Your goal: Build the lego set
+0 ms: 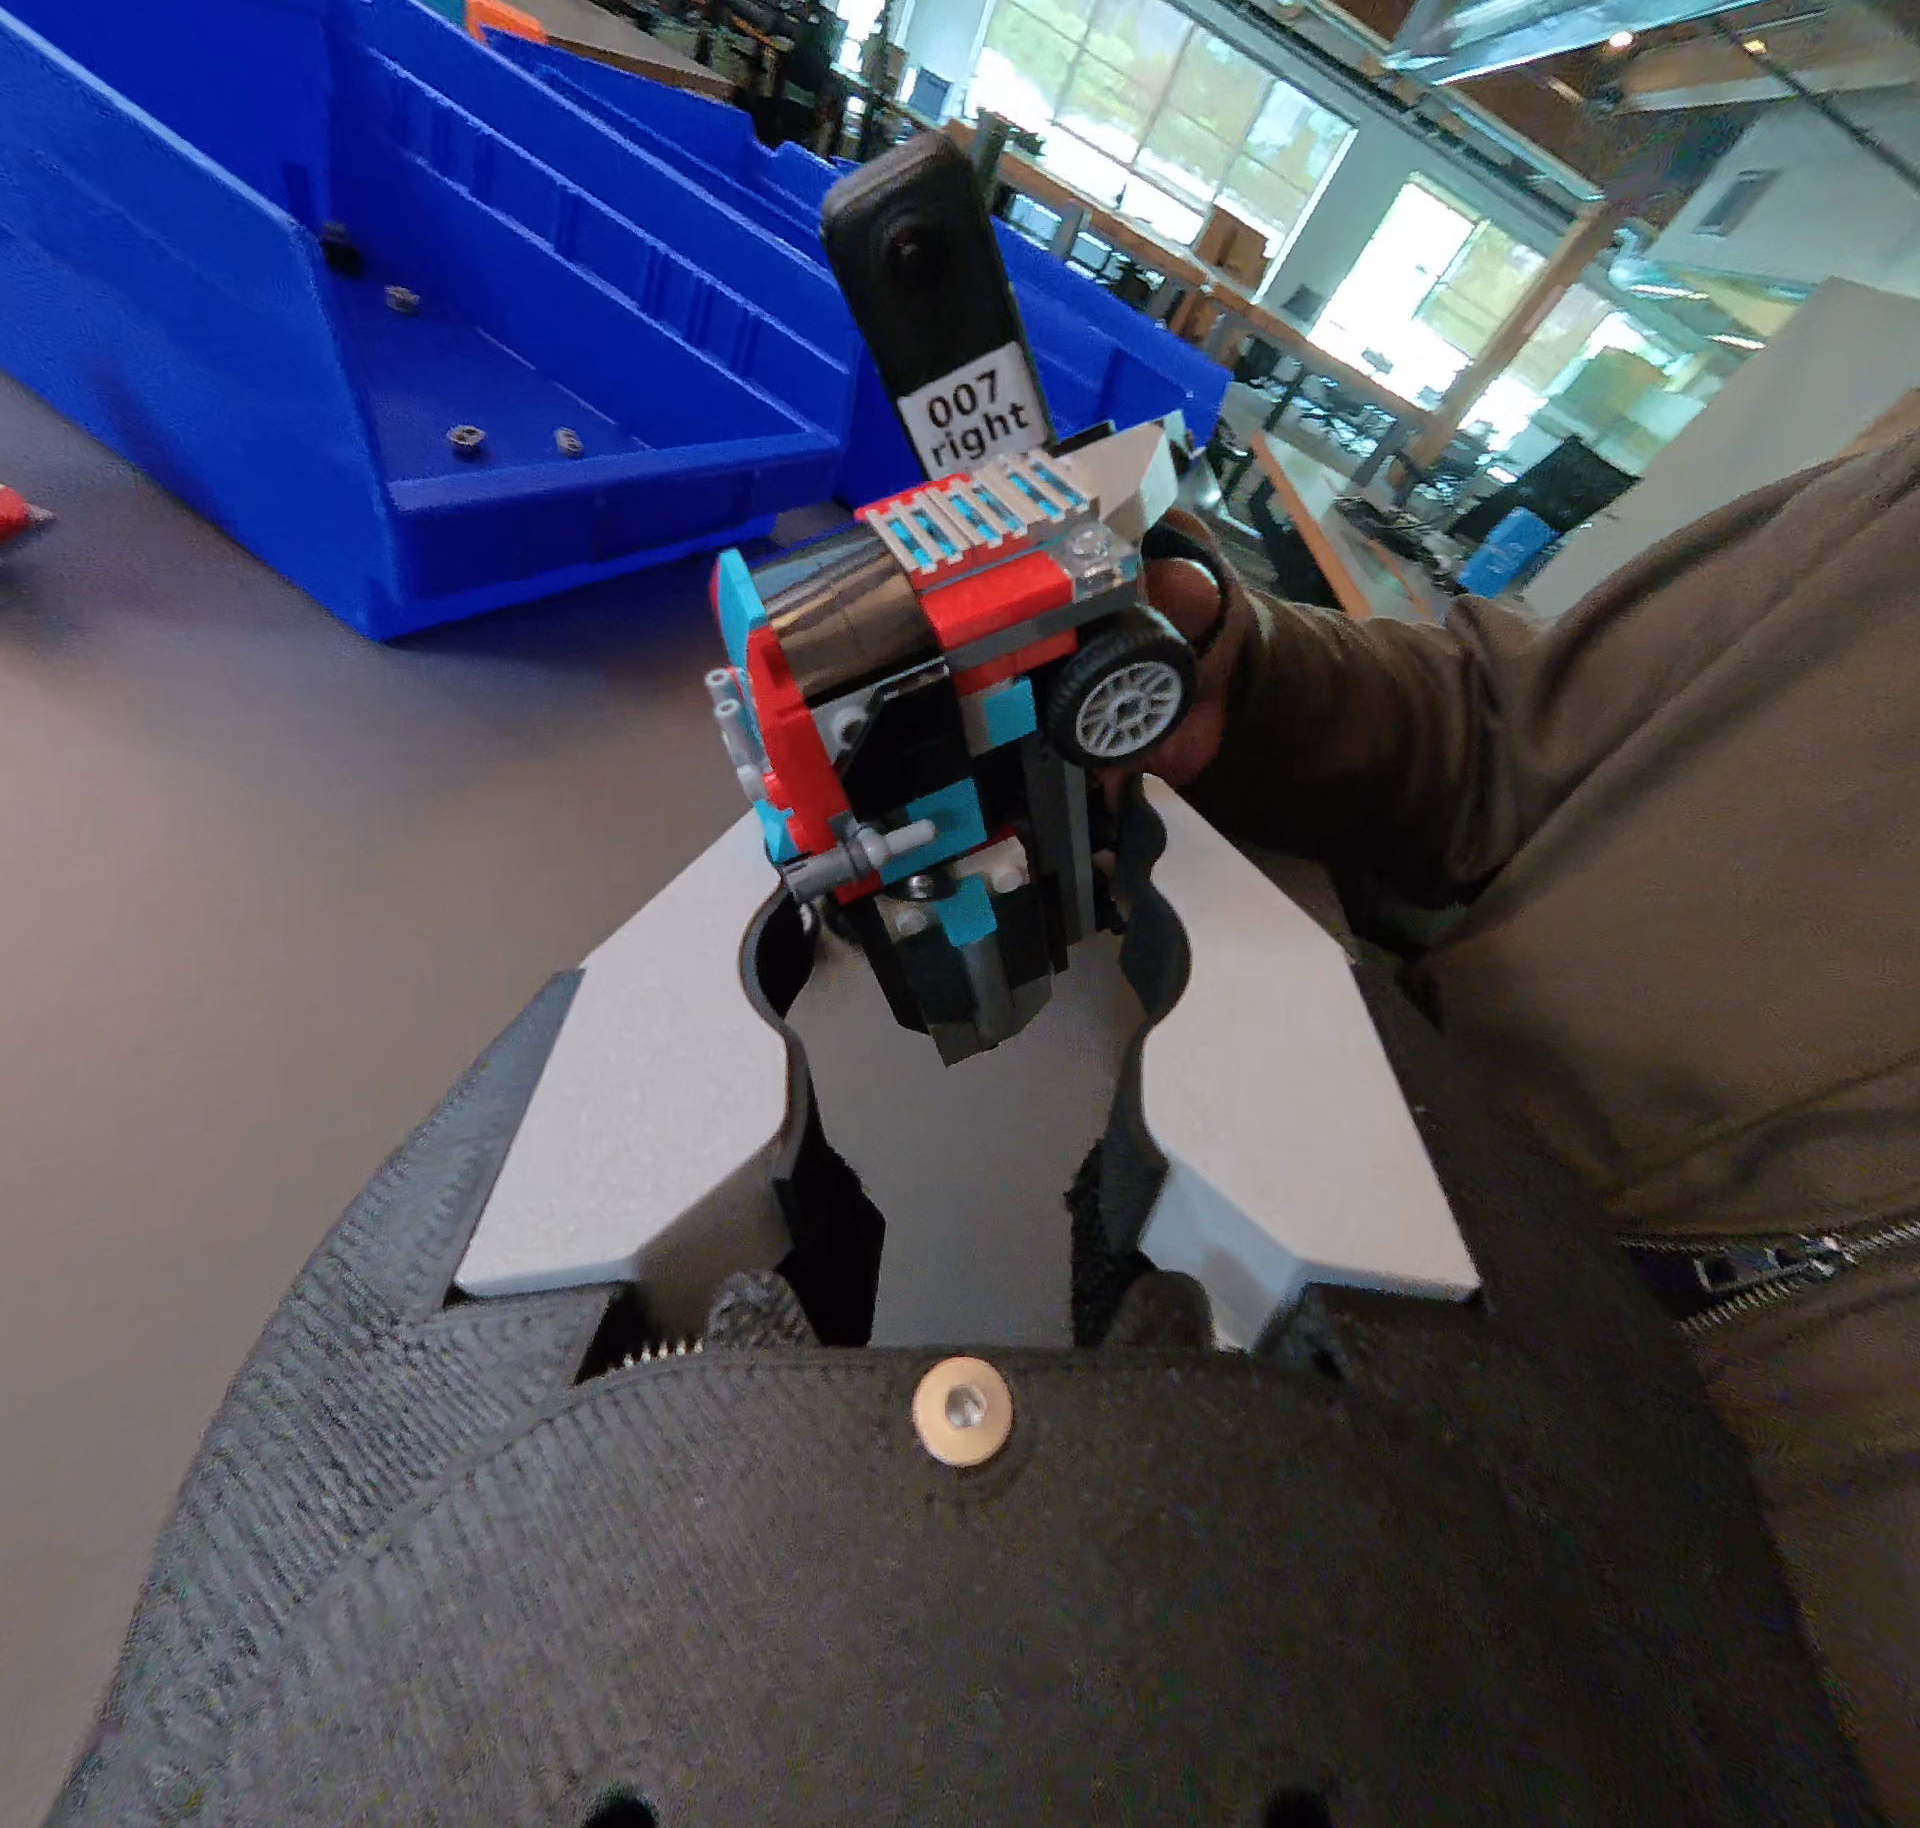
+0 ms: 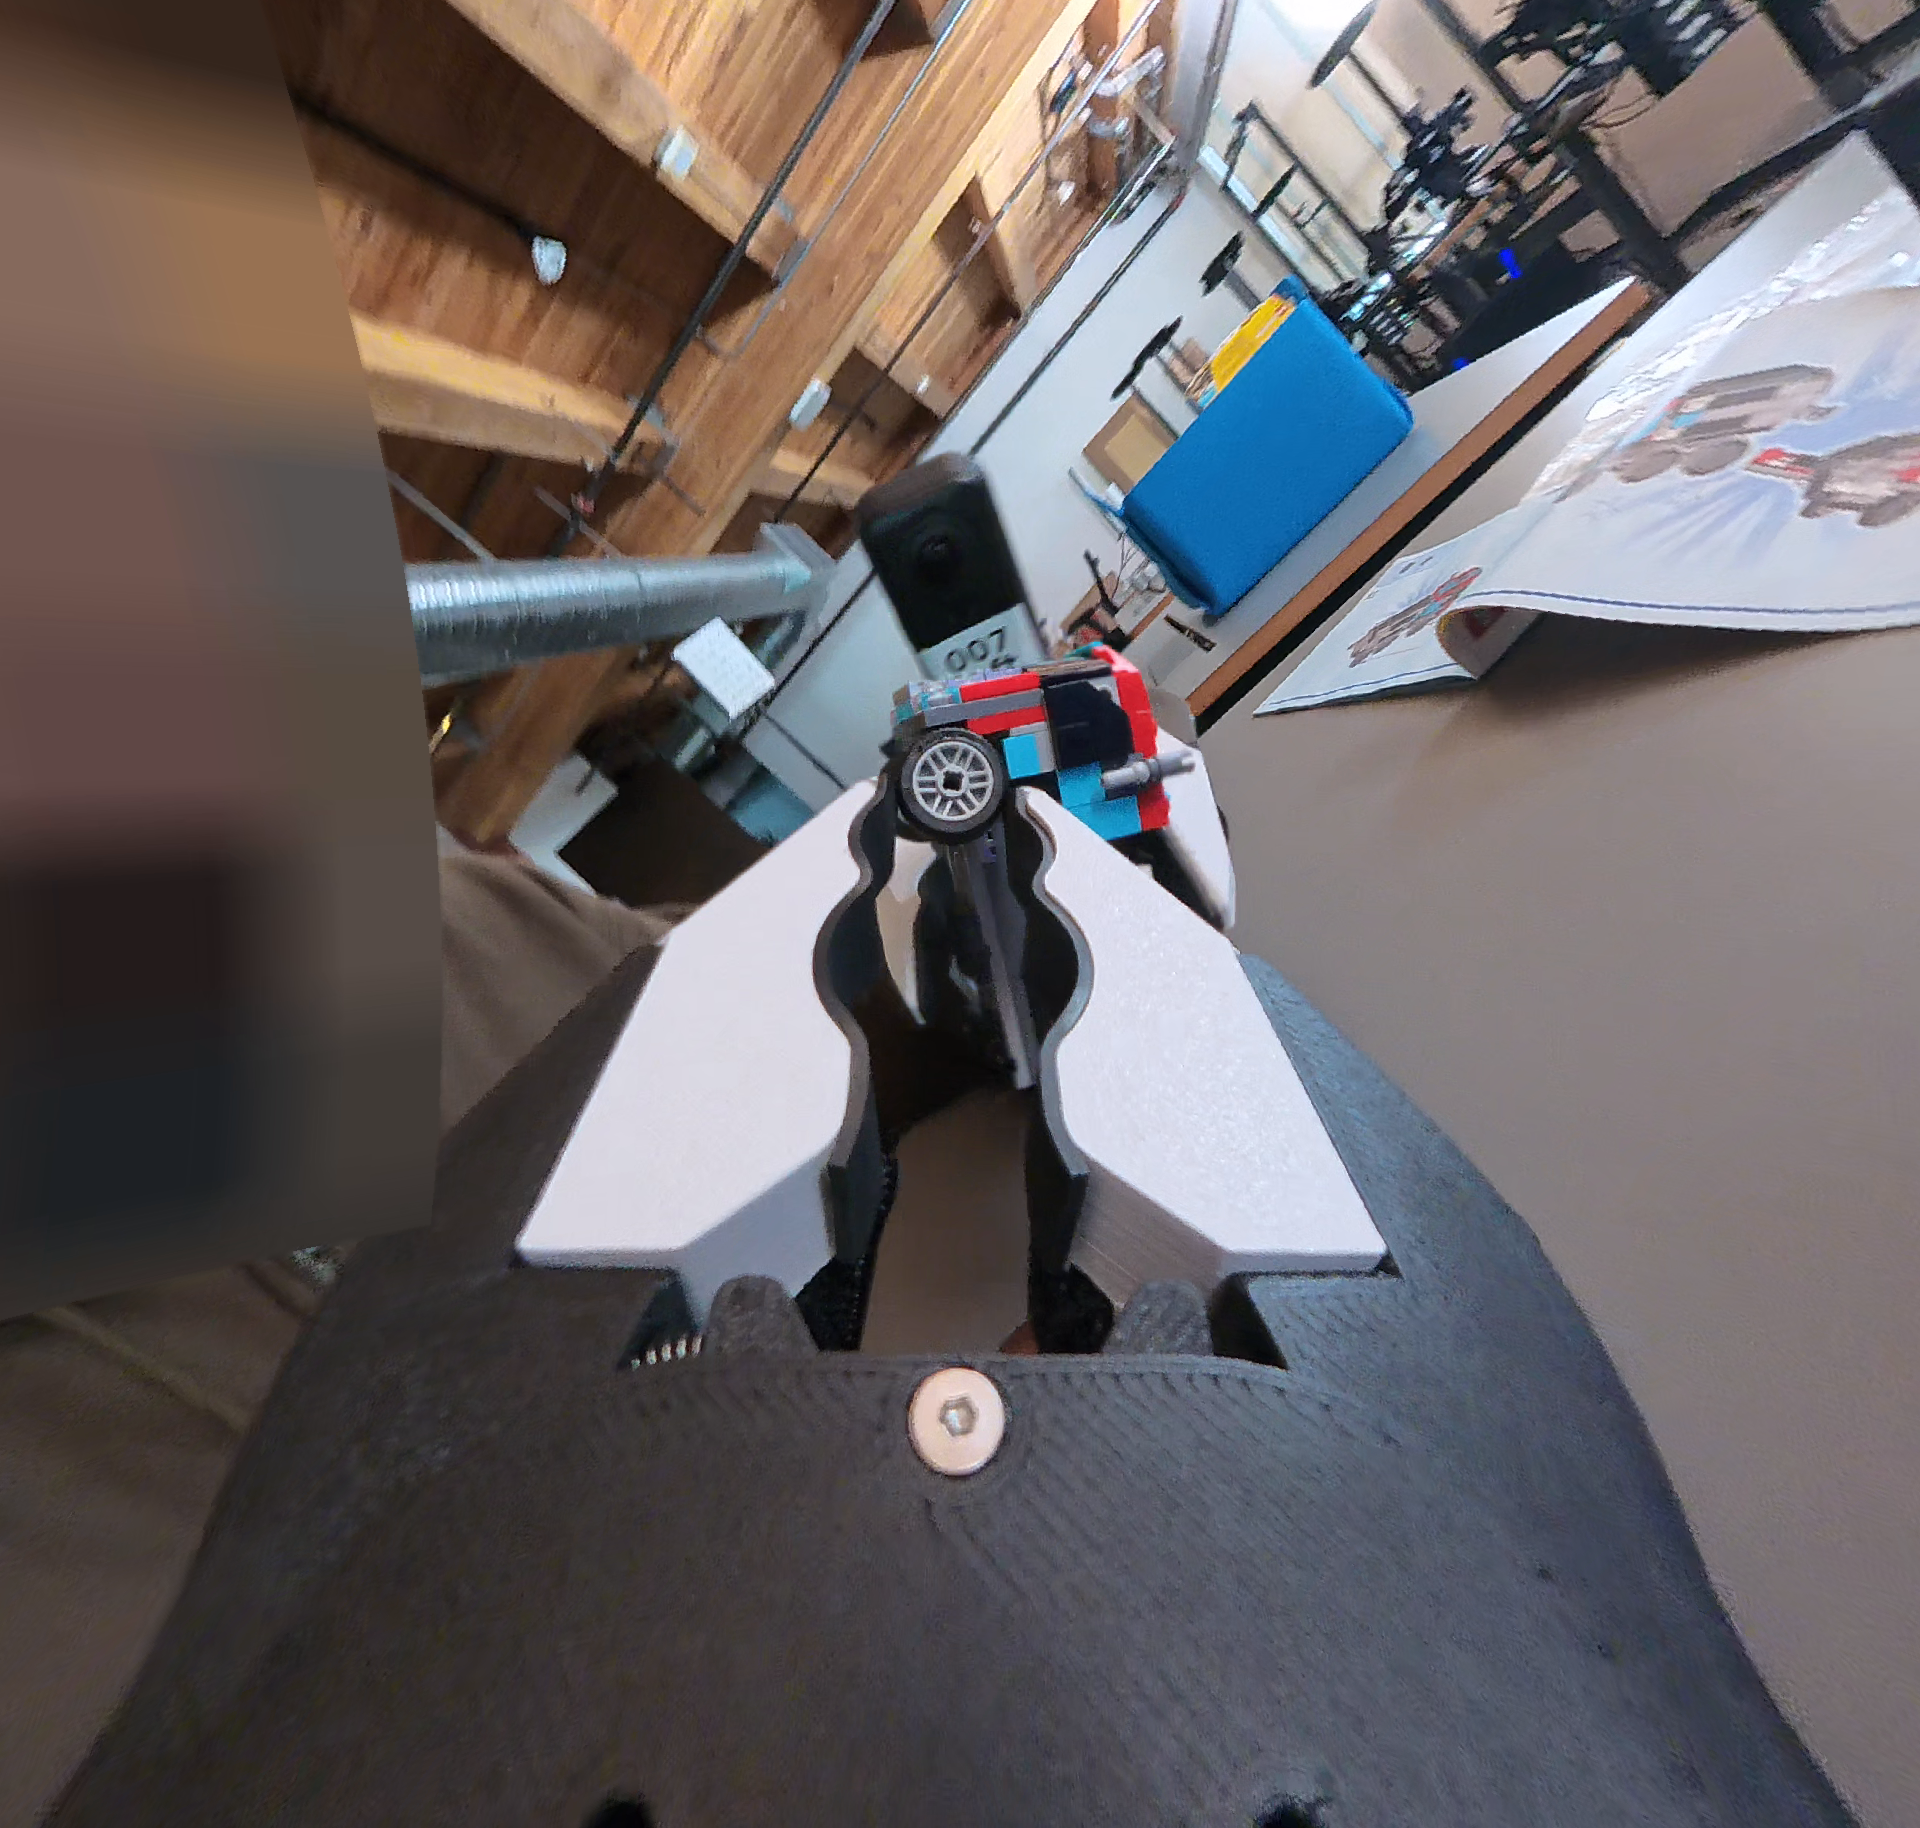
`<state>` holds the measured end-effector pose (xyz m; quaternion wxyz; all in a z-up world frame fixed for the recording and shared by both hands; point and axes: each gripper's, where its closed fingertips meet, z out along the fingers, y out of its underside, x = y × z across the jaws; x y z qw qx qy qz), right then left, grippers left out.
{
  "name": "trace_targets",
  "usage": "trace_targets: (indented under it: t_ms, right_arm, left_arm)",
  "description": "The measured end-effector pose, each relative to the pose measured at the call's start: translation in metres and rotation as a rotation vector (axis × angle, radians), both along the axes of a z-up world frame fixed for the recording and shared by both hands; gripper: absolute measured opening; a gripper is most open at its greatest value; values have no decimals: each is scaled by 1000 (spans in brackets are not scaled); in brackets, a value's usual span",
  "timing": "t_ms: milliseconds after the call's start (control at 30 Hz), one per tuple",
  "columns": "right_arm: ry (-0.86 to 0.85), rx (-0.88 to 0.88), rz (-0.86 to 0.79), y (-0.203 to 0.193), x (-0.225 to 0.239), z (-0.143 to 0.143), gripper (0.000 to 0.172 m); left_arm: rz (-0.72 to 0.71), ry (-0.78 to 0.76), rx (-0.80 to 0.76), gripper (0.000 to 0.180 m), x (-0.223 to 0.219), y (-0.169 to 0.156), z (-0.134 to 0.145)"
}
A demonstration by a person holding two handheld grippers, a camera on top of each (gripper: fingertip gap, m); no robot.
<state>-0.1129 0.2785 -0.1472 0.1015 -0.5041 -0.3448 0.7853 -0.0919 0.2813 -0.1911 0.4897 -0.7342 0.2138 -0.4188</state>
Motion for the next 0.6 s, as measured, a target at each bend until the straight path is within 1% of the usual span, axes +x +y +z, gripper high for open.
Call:
trace_targets:
  t_ms: [200, 267, 400, 600]
  right_arm:
    - [-44, -68, -49, 7, -5, -5, 22]
    - [-63, -66, -51, 7, -6, -8, 21]
    - [-80, -27, -43, 6, -6, -12, 21]
    - [-27, 81, 7, -2, 1, -6, 21]
  left_arm:
    - [111, 94, 24, 61, -10, 9, -5]
    - [118, 130, 19, 61, -12, 10, -7]
    - [75, 122, -10, 61, -10, 6, -9]
    - [-53, 11, -66, 61, 1, -7, -2]
